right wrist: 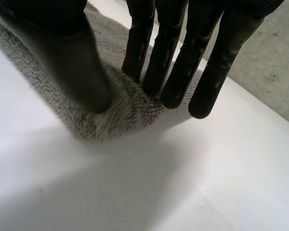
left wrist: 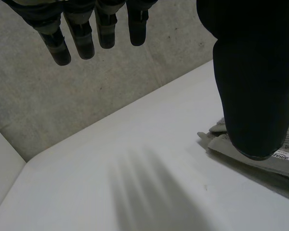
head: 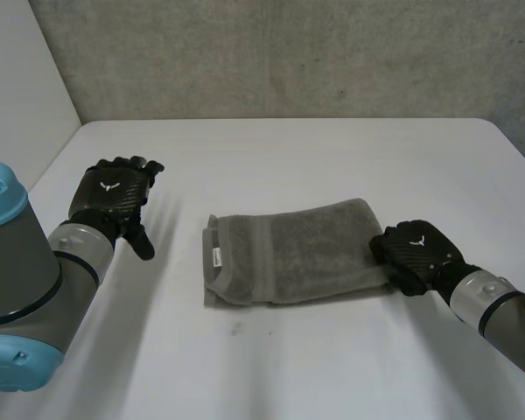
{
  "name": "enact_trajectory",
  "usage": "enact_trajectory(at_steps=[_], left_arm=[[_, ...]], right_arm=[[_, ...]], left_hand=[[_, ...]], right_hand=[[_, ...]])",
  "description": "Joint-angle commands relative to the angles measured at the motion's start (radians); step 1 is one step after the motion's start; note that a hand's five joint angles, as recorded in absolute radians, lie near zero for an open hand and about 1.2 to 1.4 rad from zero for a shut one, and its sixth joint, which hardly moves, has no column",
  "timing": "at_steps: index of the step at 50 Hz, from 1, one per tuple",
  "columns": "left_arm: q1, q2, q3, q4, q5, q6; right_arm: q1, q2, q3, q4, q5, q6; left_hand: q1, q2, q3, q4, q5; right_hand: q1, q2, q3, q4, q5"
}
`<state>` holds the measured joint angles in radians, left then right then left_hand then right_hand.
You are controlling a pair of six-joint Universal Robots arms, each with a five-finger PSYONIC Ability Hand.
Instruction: Fold the towel.
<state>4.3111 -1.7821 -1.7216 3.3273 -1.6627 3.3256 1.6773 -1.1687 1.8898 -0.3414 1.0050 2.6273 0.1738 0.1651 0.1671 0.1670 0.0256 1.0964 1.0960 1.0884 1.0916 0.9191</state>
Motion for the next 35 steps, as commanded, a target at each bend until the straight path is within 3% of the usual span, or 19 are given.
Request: enact_trajectory(at_steps=[1,6,8,9,11,14,19,28,29,30,31,32,35], left_arm=[[0.001,0.001,-0.001,0.0,0.0,0.0],[0.001,0.004,0.004,0.0,0.0,0.0],[0.001,0.009,0.013,0.0,-0.002,-0.001],[0.001,0.009,0.013,0.0,-0.002,-0.001],[0.004,0.013,0.024,0.0,-0.003,-0.003],[0.006,0.017,0.028,0.0,-0.005,-0.003],[0.009,0.03,0.037,-0.002,-0.011,-0.008],[0.007,0.032,0.039,-0.002,-0.009,-0.008],[0.007,0.032,0.04,-0.002,-0.009,-0.006],[0.007,0.032,0.04,-0.002,-0.009,-0.006],[0.007,0.032,0.043,0.0,-0.008,-0.006],[0.004,0.03,0.056,-0.002,-0.008,-0.006],[-0.002,0.02,0.08,-0.002,-0.008,-0.008]], right_arm=[[0.007,-0.005,-0.029,-0.019,0.001,-0.003],[0.094,-0.012,-0.132,-0.002,0.01,0.011],[0.252,-0.002,-0.237,0.022,0.023,0.011],[0.252,-0.002,-0.238,0.022,0.023,0.011],[0.385,0.043,-0.343,0.077,0.036,0.01],[0.443,0.073,-0.4,0.102,0.049,0.007],[0.642,0.2,-0.558,0.154,0.069,0.0],[0.705,0.277,-0.6,0.177,0.132,0.005],[0.703,0.259,-0.6,0.179,0.164,0.013],[0.703,0.259,-0.6,0.179,0.164,0.013],[0.7,0.235,-0.597,0.179,0.202,0.014],[0.685,0.212,-0.588,0.18,0.237,0.019],[0.632,0.158,-0.558,0.186,0.282,0.068]], left_hand=[[0.005,0.013,0.011,0.011,-0.022],[0.005,0.013,0.011,0.011,-0.022],[0.002,0.01,0.008,0.008,-0.025],[0.002,0.01,0.008,0.008,-0.025],[0.002,0.01,0.008,0.008,-0.025],[0.002,0.01,0.008,0.008,-0.025],[0.002,0.01,0.008,0.008,-0.025],[0.002,0.01,0.008,0.008,-0.025],[0.002,0.01,0.008,0.008,-0.025],[0.002,0.01,0.008,0.008,-0.025],[0.002,0.01,0.008,0.008,-0.025],[0.002,0.01,0.008,0.008,-0.025],[0.004,0.013,0.011,0.011,-0.022]], right_hand=[[0.3,0.3,0.308,0.305,0.303],[0.3,0.3,0.308,0.305,0.303],[0.3,0.3,0.308,0.305,0.303],[0.3,0.3,0.308,0.305,0.303],[0.3,0.3,0.308,0.305,0.303],[0.3,0.3,0.308,0.305,0.303],[0.3,0.3,0.308,0.305,0.303],[0.3,0.3,0.308,0.305,0.303],[-0.045,-0.045,-0.037,-0.04,-0.042],[-0.048,-0.048,-0.04,-0.044,-0.046],[-0.717,-0.717,-0.709,-0.712,-0.714],[-0.922,-0.921,-0.914,-0.917,-0.919],[-0.922,-0.921,-0.914,-0.917,-0.919]])
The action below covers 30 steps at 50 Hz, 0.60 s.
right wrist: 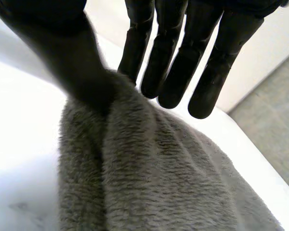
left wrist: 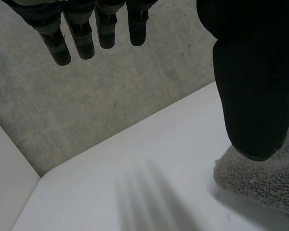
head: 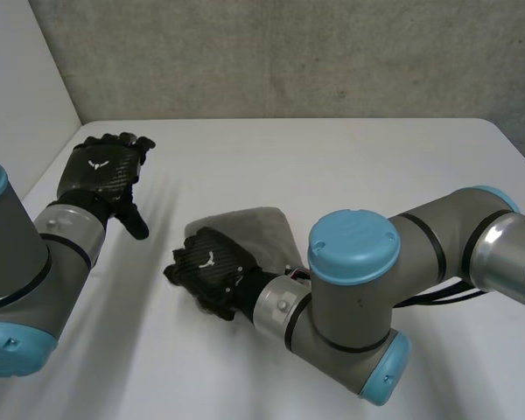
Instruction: Fold the towel.
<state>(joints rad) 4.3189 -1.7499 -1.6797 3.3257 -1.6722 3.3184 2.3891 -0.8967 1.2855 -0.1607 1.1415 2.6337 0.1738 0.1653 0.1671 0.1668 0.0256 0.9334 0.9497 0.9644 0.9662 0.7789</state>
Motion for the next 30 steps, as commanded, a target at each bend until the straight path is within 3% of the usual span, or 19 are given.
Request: enact_trajectory(at_steps=[1,6,11,19,24,30], left_arm=[[-0.01,-0.013,0.038,0.0,0.002,0.0],[-0.036,-0.033,0.078,-0.003,0.002,-0.033],[-0.131,-0.127,0.146,-0.032,0.002,-0.141],[-0.194,-0.321,0.184,-0.162,-0.032,-0.187],[-0.197,-0.379,0.181,-0.176,-0.081,-0.192],[-0.197,-0.399,0.169,-0.175,-0.084,-0.191]], right_arm=[[-0.08,-0.114,0.046,0.006,0.145,0.062],[-0.159,-0.222,0.143,-0.003,0.15,0.232],[-0.267,-0.237,0.176,0.007,0.147,0.388],[-0.278,-0.07,0.066,0.134,0.124,0.396],[-0.269,0.036,-0.023,0.204,0.118,0.388],[-0.265,0.088,-0.067,0.207,0.121,0.355]], left_hand=[[0.005,0.013,0.011,0.011,-0.022],[0.01,0.019,0.017,0.017,-0.016],[0.031,0.039,0.038,0.038,0.004],[0.034,0.042,0.041,0.041,0.007],[0.022,0.031,0.029,0.029,-0.004],[0.019,0.028,0.026,0.026,-0.007]], right_hand=[[-0.759,-0.775,-0.79,-0.792,-0.779],[-0.759,-0.775,-0.79,-0.792,-0.779],[-0.759,-0.775,-0.79,-0.792,-0.779],[-0.759,-0.775,-0.79,-0.792,-0.779],[-0.759,-0.775,-0.79,-0.792,-0.779],[-0.759,-0.775,-0.79,-0.792,-0.779]])
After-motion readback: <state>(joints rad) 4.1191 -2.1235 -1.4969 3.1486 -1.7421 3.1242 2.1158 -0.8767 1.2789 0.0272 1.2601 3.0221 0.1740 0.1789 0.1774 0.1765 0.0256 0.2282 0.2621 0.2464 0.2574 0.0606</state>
